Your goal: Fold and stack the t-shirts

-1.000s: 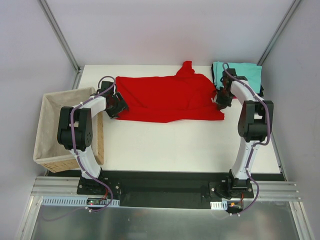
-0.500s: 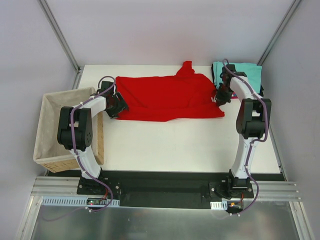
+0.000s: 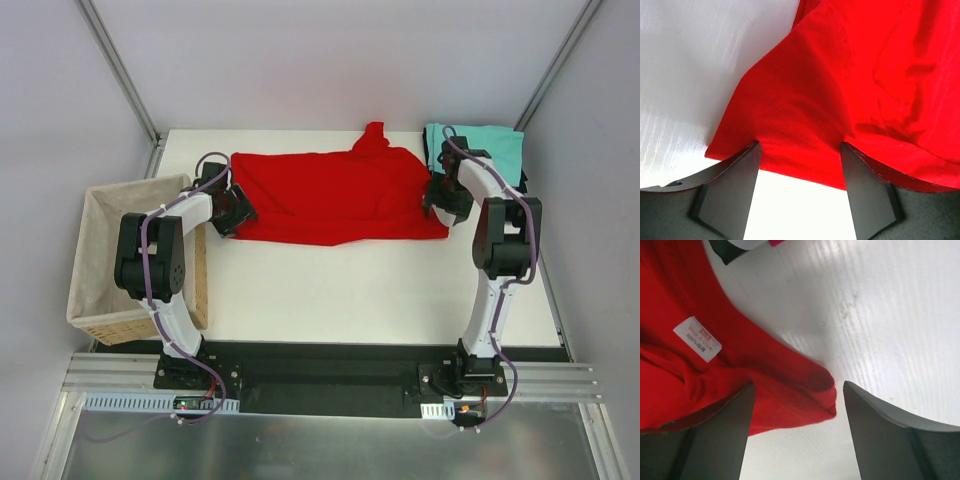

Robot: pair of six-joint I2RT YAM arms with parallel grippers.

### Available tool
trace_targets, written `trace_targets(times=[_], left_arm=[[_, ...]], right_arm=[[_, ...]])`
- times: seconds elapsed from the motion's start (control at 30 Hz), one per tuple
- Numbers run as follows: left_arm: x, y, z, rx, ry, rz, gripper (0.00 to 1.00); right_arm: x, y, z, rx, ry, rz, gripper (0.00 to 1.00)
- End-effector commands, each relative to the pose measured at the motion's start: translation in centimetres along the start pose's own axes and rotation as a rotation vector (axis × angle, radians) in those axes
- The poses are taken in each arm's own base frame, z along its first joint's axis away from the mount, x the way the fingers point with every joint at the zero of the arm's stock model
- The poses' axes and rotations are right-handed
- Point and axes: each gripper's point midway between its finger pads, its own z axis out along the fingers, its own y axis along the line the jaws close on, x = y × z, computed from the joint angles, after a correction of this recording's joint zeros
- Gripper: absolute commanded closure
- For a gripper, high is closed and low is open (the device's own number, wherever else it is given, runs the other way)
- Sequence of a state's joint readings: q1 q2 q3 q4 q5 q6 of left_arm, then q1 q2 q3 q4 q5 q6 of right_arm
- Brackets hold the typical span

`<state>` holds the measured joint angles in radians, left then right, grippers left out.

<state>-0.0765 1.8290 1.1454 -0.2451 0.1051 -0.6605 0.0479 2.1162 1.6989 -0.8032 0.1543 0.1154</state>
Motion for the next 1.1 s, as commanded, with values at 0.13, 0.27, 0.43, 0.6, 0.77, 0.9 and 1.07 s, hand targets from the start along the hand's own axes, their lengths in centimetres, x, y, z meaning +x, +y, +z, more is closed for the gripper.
trace_targets(times=[0.13,0.27,0.43,0.6,0.77,0.9,1.07], left_arm=[[1.9,2.7,0.8,-0.078,0.06,-0.021,0.34],[1.9,2.7,0.8,-0.077,0.061,-0.019,0.34],[2.2,2.8,1.1,-0.077,0.073,-0.025,0.34],[2.1,2.7,1.1,-0.076,0.072,-0.024,0.34],[2.1,2.8,1.1,-0.079,0.069,-0.023,0.34],[2.1,3.0,1.1,-0.084,0.067,-0.022,0.35],[2.1,3.0,1.1,-0.085,0.066,-0.02,0.35]], right_arm=[[-2.3,0.7,-10.4,-0.037,-0.238,-0.031,0.25],[-1.0,2.3,-11.0,-0.068,-0.229,-0.075,0.26],[1.7,3.3,-7.7,-0.054,-0.161,-0.098,0.26],[3.0,3.1,-5.3,-0.038,-0.118,-0.1,0.27],[3.2,3.1,-4.3,-0.026,-0.103,-0.107,0.27],[3.1,3.1,-3.9,-0.02,-0.101,-0.106,0.27],[2.8,3.1,-2.7,-0.014,-0.083,-0.096,0.27]])
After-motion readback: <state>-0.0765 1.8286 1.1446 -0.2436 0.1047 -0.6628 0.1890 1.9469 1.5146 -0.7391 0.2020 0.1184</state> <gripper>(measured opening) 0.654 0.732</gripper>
